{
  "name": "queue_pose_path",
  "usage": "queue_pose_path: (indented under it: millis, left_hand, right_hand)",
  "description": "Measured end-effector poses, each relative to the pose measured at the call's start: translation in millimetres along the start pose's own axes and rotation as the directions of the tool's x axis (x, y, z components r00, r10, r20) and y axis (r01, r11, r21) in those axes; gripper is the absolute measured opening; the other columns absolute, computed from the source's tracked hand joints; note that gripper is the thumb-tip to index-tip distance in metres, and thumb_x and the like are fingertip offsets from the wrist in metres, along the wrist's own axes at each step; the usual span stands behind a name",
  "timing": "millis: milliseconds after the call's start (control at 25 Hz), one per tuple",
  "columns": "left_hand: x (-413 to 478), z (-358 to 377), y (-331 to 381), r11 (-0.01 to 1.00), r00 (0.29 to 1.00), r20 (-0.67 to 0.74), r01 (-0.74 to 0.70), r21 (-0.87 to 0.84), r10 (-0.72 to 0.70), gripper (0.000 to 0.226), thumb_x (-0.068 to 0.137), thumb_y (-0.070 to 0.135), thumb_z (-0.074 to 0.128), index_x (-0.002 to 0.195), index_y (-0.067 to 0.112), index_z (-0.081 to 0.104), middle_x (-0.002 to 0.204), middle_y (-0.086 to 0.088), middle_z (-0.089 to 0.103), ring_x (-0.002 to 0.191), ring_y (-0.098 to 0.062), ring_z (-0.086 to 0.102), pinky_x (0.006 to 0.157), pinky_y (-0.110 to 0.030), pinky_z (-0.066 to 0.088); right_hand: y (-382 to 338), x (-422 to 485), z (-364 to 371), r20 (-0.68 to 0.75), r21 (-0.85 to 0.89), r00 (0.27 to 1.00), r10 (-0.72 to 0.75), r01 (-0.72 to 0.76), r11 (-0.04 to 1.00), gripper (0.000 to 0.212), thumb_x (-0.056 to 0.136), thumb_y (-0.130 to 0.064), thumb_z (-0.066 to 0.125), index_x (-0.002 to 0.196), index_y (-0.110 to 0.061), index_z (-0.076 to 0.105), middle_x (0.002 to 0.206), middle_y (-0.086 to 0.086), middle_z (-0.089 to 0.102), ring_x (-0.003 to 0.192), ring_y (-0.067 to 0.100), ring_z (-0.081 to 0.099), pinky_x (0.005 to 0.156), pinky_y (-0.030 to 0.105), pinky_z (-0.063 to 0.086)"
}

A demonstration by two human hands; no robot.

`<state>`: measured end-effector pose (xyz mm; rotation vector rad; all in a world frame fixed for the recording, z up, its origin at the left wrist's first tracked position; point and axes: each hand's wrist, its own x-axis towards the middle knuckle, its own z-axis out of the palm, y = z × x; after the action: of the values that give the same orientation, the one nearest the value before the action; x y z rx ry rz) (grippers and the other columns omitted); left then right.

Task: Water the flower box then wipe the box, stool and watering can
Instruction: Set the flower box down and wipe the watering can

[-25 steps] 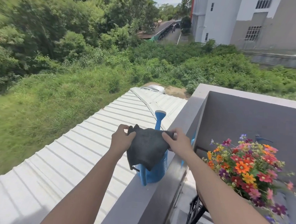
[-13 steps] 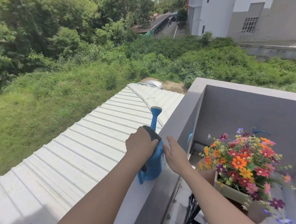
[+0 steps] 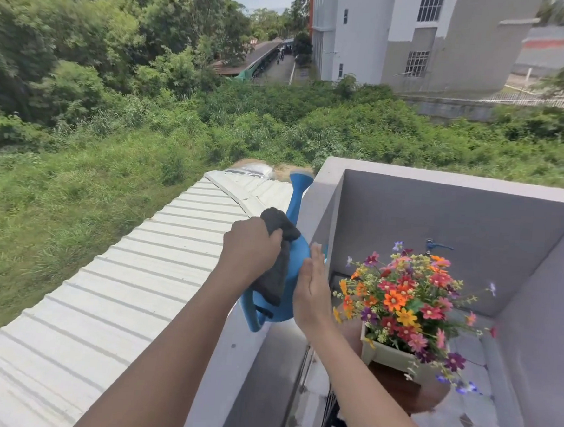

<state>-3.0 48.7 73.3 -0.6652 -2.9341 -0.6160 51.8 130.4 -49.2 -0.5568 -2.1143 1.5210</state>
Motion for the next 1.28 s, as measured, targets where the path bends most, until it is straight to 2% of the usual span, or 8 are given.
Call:
queue_pose_path:
  millis: [200,320,440,640,800,960,1160,1280]
  left_hand:
    - [-13.9,-9.6,102.9,0.971,0.982,-0.027,-0.191,-0.144,0.189,0.040,0.093,0.038,0.047,0.099,0.000,0.061,0.103,-0.021,0.065,0.100,-0.037,0.057,0.075,-0.034,0.040]
    - [-36.2,21.9,170.4,0.924,0.955,-0.022,-0.293,-0.246,0.297,0.040,0.092,0.038,0.049,0.096,0.000,0.063,0.100,-0.022,0.066,0.098,-0.037,0.058,0.076,-0.036,0.043]
    - [-69.6,77.5,233.4,0.884,0.939,0.008,-0.321,-0.340,0.344,0.037,0.091,0.039,0.050,0.088,0.004,0.060,0.096,-0.019,0.065,0.095,-0.037,0.058,0.076,-0.038,0.044]
    - [-125.9,196.3,287.2,0.877,0.925,0.131,-0.282,-0.388,0.356,0.035,0.092,0.039,0.049,0.086,0.005,0.057,0.090,-0.018,0.066,0.090,-0.037,0.060,0.070,-0.035,0.039]
    - [-156.7,282.1,286.1,0.914,0.918,0.267,-0.188,-0.358,0.293,0.031,0.093,0.038,0.048,0.089,0.008,0.054,0.090,-0.015,0.065,0.089,-0.036,0.060,0.069,-0.034,0.038]
    - [-178.9,384.5,262.3,0.928,0.895,0.366,-0.119,-0.354,0.254,0.030,0.093,0.036,0.048,0.087,0.008,0.051,0.082,-0.011,0.061,0.082,-0.033,0.060,0.073,-0.039,0.048]
    - [-202.9,548.0,214.2,0.944,0.852,0.462,-0.102,-0.313,0.245,0.032,0.094,0.039,0.045,0.089,0.008,0.052,0.081,-0.012,0.062,0.077,-0.031,0.059,0.063,-0.036,0.043]
    - [-217.7,655.8,180.7,0.941,0.832,0.491,-0.099,-0.323,0.256,0.029,0.094,0.037,0.046,0.086,0.010,0.049,0.076,-0.010,0.059,0.078,-0.032,0.059,0.061,-0.032,0.036]
  right_hand:
    - [-25.6,-8.6,-106.0,-0.289,-0.048,0.952,-0.100,0.090,0.995,0.060,0.096,-0.042,0.015,0.149,-0.015,0.012,0.158,-0.003,0.012,0.144,0.006,0.004,0.118,0.027,0.004]
    - [-10.6,-30.6,-194.2,-0.375,-0.210,0.915,-0.147,0.070,0.975,0.063,0.093,-0.042,0.015,0.149,-0.014,0.011,0.158,-0.003,0.013,0.144,0.006,0.005,0.115,0.022,0.002]
    - [31.9,-58.6,-287.0,-0.286,-0.494,0.937,-0.199,0.034,0.869,0.060,0.094,-0.038,0.015,0.149,-0.020,0.004,0.157,-0.008,0.005,0.139,-0.002,-0.003,0.116,0.029,-0.001]
    - [122.8,-108.0,-374.8,-0.139,-0.766,0.990,-0.026,-0.090,0.637,0.072,0.084,-0.049,-0.005,0.149,-0.019,-0.003,0.151,-0.013,-0.013,0.136,-0.001,-0.015,0.116,0.038,-0.005]
    - [197.5,-134.7,-381.6,-0.091,-0.827,0.980,0.176,-0.173,0.535,0.075,0.079,-0.048,-0.015,0.147,-0.015,-0.012,0.150,-0.007,-0.020,0.137,0.007,-0.020,0.116,0.043,-0.005]
    - [290.3,-152.6,-365.9,-0.058,-0.854,0.943,0.327,-0.216,0.473,0.080,0.072,-0.054,-0.034,0.139,-0.012,-0.021,0.155,-0.003,-0.018,0.146,0.015,-0.010,0.117,0.046,0.000]
    - [449.0,-174.1,-327.7,-0.069,-0.859,0.886,0.459,-0.287,0.424,0.086,0.071,-0.045,-0.024,0.148,-0.010,-0.009,0.158,-0.002,-0.012,0.146,0.016,-0.007,0.117,0.045,0.004]
    - [564.0,-185.5,-298.5,-0.122,-0.851,0.813,0.570,-0.382,0.362,0.087,0.085,-0.045,-0.025,0.146,-0.005,0.021,0.156,0.002,0.018,0.142,0.018,0.026,0.109,0.050,0.028]
